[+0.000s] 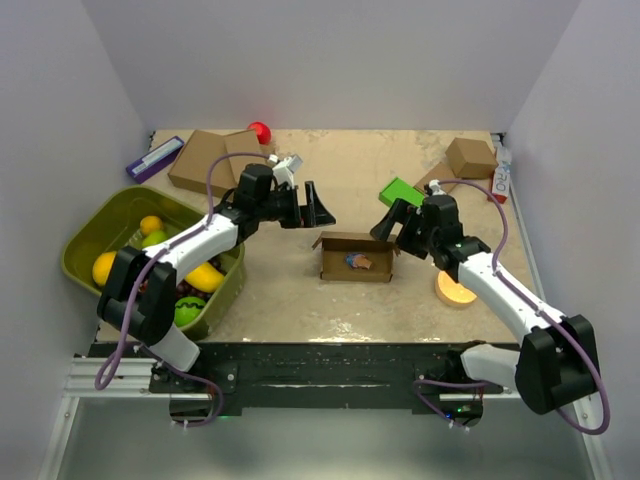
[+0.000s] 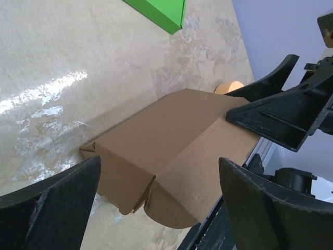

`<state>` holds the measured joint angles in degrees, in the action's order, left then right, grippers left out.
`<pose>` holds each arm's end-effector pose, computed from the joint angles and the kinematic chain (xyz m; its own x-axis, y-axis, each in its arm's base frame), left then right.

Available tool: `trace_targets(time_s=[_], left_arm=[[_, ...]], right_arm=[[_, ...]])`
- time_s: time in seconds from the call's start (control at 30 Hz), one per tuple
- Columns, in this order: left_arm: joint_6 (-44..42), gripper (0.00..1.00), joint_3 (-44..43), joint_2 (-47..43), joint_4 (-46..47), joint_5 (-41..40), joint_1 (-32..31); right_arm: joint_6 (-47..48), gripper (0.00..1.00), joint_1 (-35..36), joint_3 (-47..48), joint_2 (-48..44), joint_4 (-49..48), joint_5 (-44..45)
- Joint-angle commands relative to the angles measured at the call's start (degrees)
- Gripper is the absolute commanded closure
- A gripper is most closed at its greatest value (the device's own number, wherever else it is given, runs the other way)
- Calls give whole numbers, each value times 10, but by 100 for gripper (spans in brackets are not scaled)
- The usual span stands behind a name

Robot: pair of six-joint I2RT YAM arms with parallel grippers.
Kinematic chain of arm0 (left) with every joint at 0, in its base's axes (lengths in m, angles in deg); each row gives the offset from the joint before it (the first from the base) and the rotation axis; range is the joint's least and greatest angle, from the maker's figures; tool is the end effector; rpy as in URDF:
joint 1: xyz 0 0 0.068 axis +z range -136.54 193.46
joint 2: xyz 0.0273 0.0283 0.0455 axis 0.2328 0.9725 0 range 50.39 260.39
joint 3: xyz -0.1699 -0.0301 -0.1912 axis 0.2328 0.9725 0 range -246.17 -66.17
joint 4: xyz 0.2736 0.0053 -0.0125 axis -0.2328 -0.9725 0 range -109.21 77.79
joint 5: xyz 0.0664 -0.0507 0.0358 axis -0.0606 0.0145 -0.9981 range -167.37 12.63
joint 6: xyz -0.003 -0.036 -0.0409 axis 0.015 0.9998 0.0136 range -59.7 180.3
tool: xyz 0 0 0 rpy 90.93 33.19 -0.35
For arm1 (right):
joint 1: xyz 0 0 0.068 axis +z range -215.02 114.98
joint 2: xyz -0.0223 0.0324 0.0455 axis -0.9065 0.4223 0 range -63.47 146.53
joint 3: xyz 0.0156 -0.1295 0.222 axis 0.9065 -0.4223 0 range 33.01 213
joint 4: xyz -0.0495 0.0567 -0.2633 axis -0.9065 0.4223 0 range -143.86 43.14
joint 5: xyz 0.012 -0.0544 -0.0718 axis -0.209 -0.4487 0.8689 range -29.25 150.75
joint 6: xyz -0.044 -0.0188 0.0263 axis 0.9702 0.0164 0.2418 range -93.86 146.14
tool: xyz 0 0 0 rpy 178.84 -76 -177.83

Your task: Fold the paper box

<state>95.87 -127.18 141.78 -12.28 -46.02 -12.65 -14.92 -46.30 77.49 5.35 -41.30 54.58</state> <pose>0.3238 -0.1798 0.2294 -0.8231 -0.1499 -0.5477 0.3685 0.5929 -0.7160 0.2626 0.0931 0.2269 -0.6918 0.4551 -0.5607 0.0715 0.8158 0.5739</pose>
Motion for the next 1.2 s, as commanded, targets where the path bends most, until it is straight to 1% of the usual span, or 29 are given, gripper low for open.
trace_targets(time_s=[0.0, 0.13, 0.37, 0.7, 0.9, 0.97, 1.0, 1.03, 1.1, 1.13, 1.17], left_arm=[[20, 3, 20, 0, 46, 52, 3], [20, 5, 22, 4, 50, 69, -5], [24, 5, 11, 6, 60, 75, -6], [69, 5, 8, 12, 108, 98, -20], [61, 5, -2, 19, 109, 93, -22], [36, 4, -24, 19, 61, 65, -18], [-2, 4, -37, 18, 32, 46, -17], [-22, 3, -50, 14, -32, 2, -17], [-72, 2, -81, 9, -79, -44, -17], [-82, 1, -87, 0, -112, -84, -17], [-92, 0, -92, -4, -124, -103, -17]], right_arm=[[-30, 6, -1, -18, -24, -41, -22], [-46, 7, -1, -30, -28, -60, -31], [-79, 8, -1, -38, -35, -83, -45], [-115, 11, -1, -34, -18, -114, -65], [-121, 12, -2, -43, -25, -112, -43], [-119, 12, -2, -45, -28, -109, -35], [-118, 12, -1, -46, -28, -104, -31], [-116, 12, -1, -47, -29, -102, -30], [-118, 12, -1, -54, -29, -105, -29], [-118, 12, -2, -56, -30, -107, -29], [-121, 12, -2, -59, -30, -109, -29]])
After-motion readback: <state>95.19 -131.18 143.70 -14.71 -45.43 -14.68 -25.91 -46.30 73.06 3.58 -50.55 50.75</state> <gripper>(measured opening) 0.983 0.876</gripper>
